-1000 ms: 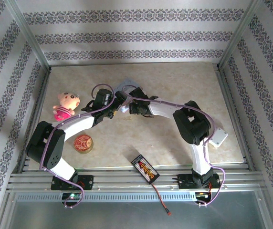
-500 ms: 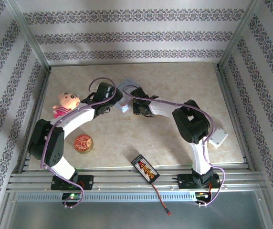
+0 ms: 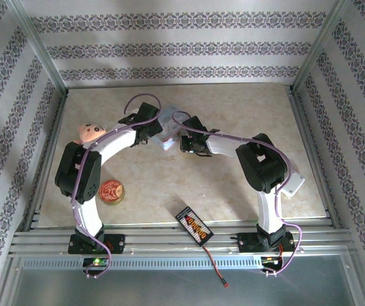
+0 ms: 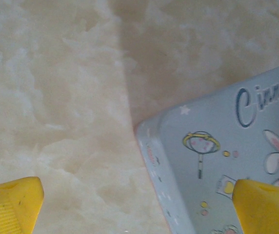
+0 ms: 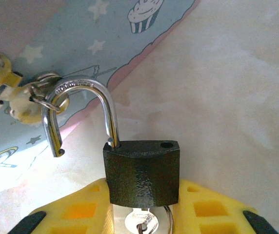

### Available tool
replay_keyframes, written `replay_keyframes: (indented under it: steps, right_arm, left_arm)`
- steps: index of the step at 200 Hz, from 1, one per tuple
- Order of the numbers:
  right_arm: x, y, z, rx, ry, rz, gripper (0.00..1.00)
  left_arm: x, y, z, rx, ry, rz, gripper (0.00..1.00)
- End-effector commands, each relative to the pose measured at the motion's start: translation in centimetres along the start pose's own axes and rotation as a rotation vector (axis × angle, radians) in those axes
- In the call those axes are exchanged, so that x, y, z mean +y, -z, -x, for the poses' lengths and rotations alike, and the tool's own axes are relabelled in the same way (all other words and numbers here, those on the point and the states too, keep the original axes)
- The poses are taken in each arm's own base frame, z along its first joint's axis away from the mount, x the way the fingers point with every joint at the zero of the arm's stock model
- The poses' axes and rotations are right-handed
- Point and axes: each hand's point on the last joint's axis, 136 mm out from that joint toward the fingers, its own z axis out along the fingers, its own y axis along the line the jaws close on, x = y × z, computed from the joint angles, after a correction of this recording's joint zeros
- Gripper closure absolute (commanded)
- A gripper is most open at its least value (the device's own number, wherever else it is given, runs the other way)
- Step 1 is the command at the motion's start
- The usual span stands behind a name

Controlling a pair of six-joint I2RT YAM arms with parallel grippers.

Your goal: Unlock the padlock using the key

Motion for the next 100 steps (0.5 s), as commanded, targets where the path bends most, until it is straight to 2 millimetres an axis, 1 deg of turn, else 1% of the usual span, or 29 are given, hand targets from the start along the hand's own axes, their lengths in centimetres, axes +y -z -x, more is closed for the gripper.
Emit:
replay_keyframes:
  steps: [1,27,42,79,100]
  right_arm:
    - [-0.5,-1.0,-1.0,0.024,-0.041,0.039,0.93]
    - [-0.6,-1.1,-0.9,0.017,-0.067,0.067,0.95]
    - [-0.7,-1.1,-0.9,0.018,-0.080,0.080,1.00]
    - [-0.8,-1.2,-1.0,0.020,-0.084,0.088,1.00]
    - [-0.8,-0.8,-0.8,0.003,-0.062,0.074,1.00]
  left_arm:
    - [1.6,-0.4,-0.3,0.021,-0.059,0.078,0.01]
    - [2.2,-1.0,-0.9,0.039,-0.071,0.104,0.01]
    - [2.5,-1.3,-1.2,0.046,-0.078,0.116,0.01]
    - [3.0,-1.7,-1.8,0.062,-0.083,0.137,0.01]
    - [3.0,-1.8,-1.9,0.066,-0.085,0.136,0.01]
